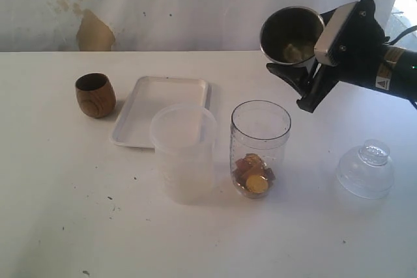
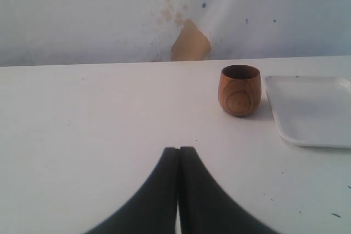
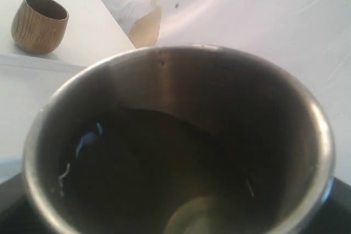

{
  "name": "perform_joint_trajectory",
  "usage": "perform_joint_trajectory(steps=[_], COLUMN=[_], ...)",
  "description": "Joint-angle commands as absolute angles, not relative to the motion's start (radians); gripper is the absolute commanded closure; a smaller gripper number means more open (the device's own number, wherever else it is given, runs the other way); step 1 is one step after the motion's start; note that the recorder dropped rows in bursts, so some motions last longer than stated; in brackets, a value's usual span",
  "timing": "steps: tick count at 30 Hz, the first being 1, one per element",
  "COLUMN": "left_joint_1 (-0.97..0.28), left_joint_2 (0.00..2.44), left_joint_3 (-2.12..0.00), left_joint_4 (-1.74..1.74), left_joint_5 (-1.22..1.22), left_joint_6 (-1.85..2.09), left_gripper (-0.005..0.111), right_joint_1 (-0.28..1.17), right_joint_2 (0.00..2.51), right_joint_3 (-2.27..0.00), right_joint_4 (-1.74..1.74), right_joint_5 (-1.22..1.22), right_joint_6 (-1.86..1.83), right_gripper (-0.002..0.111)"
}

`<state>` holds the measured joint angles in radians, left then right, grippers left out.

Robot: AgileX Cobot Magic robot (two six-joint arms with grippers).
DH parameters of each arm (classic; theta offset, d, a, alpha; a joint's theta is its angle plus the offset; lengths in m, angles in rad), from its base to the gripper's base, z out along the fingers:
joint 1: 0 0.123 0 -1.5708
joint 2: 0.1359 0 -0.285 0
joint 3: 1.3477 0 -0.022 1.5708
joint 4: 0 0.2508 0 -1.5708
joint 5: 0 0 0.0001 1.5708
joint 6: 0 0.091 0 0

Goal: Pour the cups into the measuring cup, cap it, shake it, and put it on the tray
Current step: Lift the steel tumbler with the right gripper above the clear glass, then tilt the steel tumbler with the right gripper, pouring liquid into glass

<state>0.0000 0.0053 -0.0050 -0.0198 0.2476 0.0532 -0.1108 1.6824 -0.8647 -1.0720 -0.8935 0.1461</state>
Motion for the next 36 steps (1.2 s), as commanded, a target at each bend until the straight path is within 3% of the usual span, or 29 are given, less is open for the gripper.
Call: perform_joint_trajectory(steps=[1, 36], left_joint_1=[0.0, 0.0], left_joint_2=[0.0, 0.0], left_joint_3=[0.0, 0.0], left_joint_4=[-0.021, -0.021], left_joint_5=[0.237, 0.237], left_joint_6=[0.051, 0.051], left_gripper=[0.107, 0.107], right_joint_1=[-0.131, -0.129], right_joint_2=[1.668, 1.668], right_joint_3=[-0.877, -0.877], right_joint_4=[-1.063, -1.141], right_joint_5=[-0.953, -0.921], right_joint_6=[0.157, -0.157], right_gripper=[0.108, 0.108])
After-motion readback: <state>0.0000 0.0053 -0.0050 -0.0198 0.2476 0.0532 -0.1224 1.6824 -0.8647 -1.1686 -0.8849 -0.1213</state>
